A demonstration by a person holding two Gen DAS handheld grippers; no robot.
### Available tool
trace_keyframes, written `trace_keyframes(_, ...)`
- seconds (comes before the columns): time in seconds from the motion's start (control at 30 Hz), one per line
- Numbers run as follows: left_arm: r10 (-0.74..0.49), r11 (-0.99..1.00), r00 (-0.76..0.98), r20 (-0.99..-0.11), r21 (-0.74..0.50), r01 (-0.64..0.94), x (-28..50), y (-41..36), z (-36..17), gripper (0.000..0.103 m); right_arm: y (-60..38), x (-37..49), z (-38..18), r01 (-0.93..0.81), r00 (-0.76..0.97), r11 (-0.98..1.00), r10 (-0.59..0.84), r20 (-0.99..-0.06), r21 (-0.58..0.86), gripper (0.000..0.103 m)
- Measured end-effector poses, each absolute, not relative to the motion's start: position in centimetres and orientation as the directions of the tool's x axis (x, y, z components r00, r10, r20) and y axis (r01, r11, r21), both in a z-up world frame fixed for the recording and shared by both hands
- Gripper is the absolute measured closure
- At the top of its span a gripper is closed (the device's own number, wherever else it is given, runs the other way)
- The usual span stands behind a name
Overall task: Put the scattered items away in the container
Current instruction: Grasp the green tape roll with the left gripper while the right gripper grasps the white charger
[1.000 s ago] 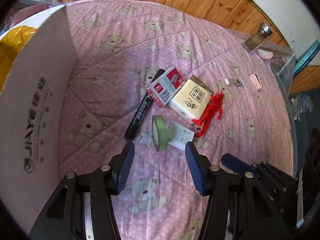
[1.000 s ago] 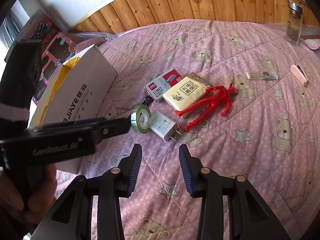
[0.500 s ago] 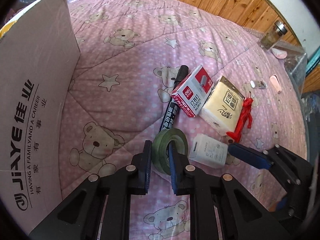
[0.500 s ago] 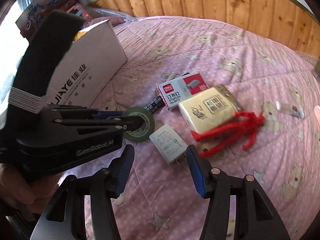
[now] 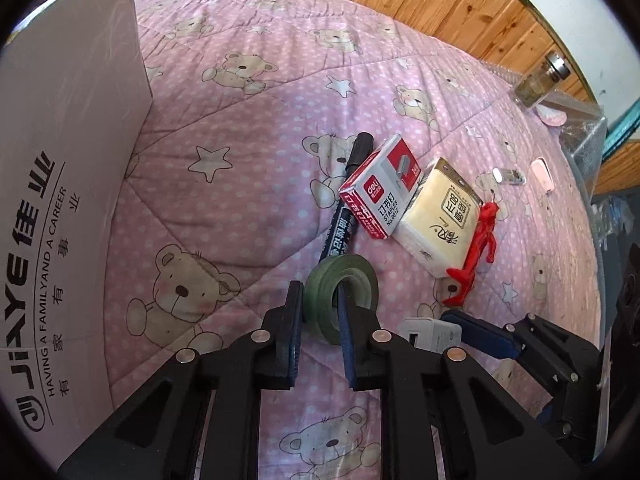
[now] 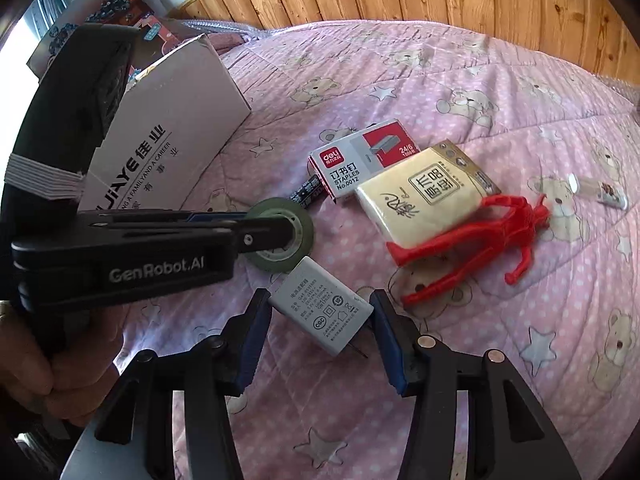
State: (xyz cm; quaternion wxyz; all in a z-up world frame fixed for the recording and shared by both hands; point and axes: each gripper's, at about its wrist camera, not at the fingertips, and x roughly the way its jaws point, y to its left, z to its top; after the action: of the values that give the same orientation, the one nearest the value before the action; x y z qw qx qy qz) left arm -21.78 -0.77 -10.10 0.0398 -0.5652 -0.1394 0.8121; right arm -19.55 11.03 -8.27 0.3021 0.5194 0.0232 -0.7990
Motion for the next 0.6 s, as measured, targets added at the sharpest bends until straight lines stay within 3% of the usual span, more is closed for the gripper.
trace_keyframes(0.6, 0.212, -0.964, -0.389, -0.897, -0.257, 0.067, -15.1, -1.0, -5.9, 0.086, 13.1, -14.3, -7.2, 0.392, -0.303, -0.846, -0.49, -0.817, 0.362, 0.051)
